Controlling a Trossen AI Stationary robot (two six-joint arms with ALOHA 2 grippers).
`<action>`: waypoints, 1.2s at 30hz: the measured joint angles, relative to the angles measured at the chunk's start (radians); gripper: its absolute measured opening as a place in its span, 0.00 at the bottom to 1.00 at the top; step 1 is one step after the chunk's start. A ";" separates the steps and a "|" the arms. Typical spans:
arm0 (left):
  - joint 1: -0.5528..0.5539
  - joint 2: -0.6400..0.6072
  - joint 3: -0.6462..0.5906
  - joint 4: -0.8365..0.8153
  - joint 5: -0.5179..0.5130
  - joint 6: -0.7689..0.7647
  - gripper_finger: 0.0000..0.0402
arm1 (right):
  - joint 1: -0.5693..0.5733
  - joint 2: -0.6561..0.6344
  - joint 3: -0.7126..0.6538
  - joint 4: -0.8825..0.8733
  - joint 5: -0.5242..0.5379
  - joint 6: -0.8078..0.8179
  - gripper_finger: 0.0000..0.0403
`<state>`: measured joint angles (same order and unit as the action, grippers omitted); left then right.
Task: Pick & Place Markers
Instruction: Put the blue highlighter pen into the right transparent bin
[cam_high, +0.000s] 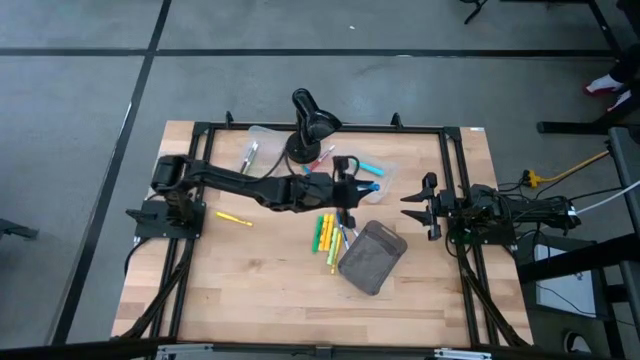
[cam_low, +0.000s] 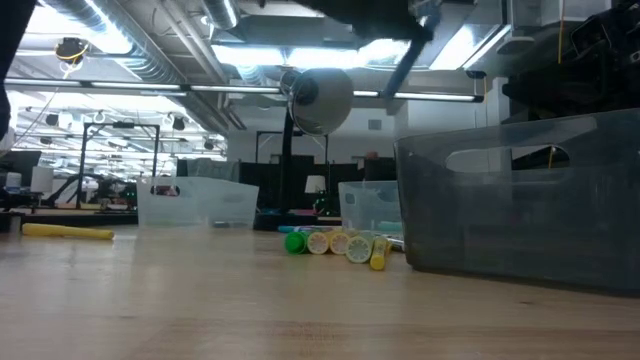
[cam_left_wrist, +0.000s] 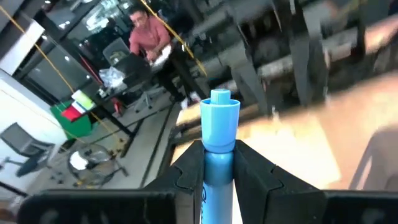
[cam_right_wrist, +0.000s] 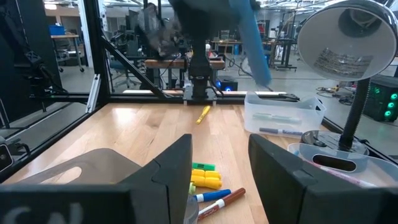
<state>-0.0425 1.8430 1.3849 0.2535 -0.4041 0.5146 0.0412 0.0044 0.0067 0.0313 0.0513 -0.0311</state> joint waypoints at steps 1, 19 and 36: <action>0.001 0.016 0.006 0.002 -0.004 0.023 0.14 | 0.000 0.000 0.000 0.000 0.000 0.000 0.39; 0.074 0.109 0.008 0.073 -0.073 0.206 0.14 | 0.000 0.000 0.000 0.000 0.000 0.000 0.39; 0.165 0.109 0.008 -0.030 0.175 0.060 0.14 | 0.000 0.000 0.000 0.000 0.000 0.000 0.39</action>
<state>0.1226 1.9518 1.3933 0.2235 -0.2286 0.5745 0.0414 0.0044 0.0068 0.0314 0.0513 -0.0311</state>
